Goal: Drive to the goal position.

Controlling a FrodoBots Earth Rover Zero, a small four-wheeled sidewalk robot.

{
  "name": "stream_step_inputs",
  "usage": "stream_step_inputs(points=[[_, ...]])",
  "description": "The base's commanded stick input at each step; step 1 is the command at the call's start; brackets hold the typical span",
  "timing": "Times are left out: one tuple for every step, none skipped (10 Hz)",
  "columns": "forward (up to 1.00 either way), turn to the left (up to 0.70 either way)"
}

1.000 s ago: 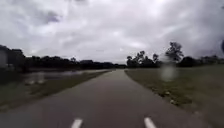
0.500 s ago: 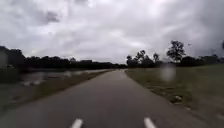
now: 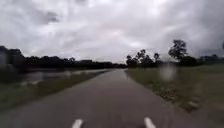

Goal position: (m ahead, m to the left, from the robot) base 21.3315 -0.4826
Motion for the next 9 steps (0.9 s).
stream_step_inputs(points=[[0.84,0.03],[0.84,0.03],[0.84,0.03],[0.84,0.03],[0.84,0.03],[0.84,0.03],[0.84,0.03],[0.84,0.03],[0.84,0.03]])
